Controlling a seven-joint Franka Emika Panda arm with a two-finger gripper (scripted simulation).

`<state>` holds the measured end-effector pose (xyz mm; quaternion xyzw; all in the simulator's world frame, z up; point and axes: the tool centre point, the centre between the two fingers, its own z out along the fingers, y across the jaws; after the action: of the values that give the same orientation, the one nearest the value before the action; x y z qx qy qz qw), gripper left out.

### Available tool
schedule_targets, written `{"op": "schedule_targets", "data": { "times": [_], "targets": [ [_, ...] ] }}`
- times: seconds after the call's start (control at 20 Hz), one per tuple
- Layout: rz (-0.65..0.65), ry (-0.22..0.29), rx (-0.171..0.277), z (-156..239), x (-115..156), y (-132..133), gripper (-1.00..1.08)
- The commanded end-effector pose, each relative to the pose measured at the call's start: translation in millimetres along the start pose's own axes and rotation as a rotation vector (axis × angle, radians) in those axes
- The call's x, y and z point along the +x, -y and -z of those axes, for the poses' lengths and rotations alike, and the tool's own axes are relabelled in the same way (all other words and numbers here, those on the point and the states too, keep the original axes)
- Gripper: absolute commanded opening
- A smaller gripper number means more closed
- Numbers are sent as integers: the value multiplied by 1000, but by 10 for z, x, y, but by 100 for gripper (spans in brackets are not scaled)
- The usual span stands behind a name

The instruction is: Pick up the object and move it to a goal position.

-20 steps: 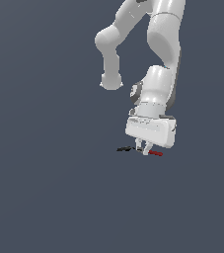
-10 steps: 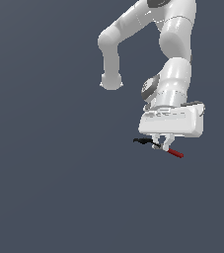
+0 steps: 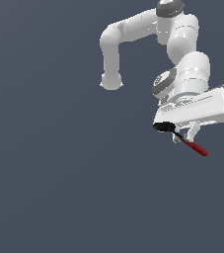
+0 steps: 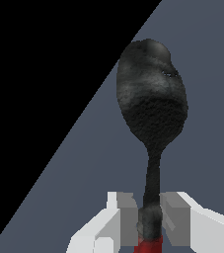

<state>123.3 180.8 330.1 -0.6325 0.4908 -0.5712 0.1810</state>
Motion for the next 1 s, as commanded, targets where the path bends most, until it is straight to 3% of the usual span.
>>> {"op": "schedule_targets", "data": {
  "times": [0.0, 0.45, 0.95],
  "targets": [
    [-10, -34, 31, 55, 7, 146, -100],
    [-33, -120, 101, 185, 28, 468, -100],
    [-42, -160, 126, 227, 58, 584, -100]
  ]
}}
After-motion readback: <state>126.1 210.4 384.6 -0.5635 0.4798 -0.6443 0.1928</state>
